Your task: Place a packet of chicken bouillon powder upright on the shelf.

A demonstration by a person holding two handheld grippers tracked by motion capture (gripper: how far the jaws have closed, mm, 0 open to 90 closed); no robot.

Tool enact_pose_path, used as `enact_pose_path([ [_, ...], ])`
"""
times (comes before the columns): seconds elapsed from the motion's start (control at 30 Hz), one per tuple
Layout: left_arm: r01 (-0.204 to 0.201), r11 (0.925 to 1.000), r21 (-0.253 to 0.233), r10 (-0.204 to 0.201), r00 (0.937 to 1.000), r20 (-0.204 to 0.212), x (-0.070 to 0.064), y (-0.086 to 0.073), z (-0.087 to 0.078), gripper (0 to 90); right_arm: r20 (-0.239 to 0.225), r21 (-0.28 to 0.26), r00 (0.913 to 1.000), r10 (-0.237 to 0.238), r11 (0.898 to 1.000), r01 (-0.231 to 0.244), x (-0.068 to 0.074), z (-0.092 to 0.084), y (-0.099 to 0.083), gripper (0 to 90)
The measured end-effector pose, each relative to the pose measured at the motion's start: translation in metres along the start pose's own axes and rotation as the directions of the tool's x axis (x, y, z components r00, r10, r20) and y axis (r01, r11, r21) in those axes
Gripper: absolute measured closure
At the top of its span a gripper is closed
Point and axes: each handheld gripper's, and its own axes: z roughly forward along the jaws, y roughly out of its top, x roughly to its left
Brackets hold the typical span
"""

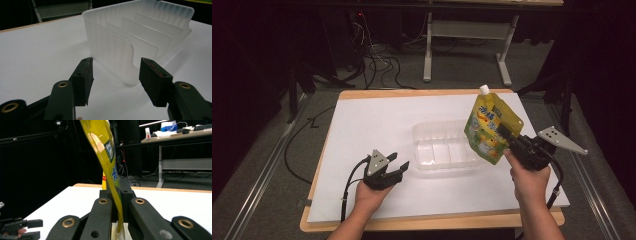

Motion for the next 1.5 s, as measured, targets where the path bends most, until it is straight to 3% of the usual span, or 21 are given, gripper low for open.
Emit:
enact_pose_path([
  [0.3, -0.003, 1.0, -0.001, 0.003, 0.9997, 0.023, -0.005, 0.001, 0.014, 43.8, 0.006, 0.019, 0.9999, -0.011, 1.0, 0.01, 0.019, 0.028, -0.003, 90.0],
  [0.37, -0.023, 0.9997, 0.009, 0.023, 0.9995, 0.023, -0.009, 0.001, 0.019, 43.5, 0.005, 0.023, 1.0, -0.006, 1.0, 0.006, 0.024, 0.035, -0.004, 90.0],
  [0.7, -0.01, 0.9999, -0.002, 0.01, 0.9994, 0.033, -0.012, 0.004, 0.03, 43.8, 0.0, 0.033, 1.0, 0.002, 0.999, -0.002, 0.043, 0.061, -0.01, 90.0],
  [1.0, -0.009, 0.9999, 0.007, 0.009, 1.0, 0.002, -0.013, 0.005, 0.044, 47.4, 0.035, 0.037, 0.9993, 0.012, 0.999, -0.013, 0.061, 0.087, -0.019, 90.0],
  [1.23, -0.056, 0.9981, 0.025, 0.057, 0.9981, -0.025, -0.018, 0.003, 0.05, 52.8, 0.068, 0.044, 0.9974, 0.021, 0.999, -0.024, 0.067, 0.101, -0.025, 90.0],
  [1.5, -0.074, 0.9965, 0.038, 0.075, 0.9967, -0.032, -0.021, 0.002, 0.052, 60.6, 0.096, 0.04, 0.9953, 0.013, 0.999, -0.017, 0.071, 0.108, -0.026, 90.0],
])
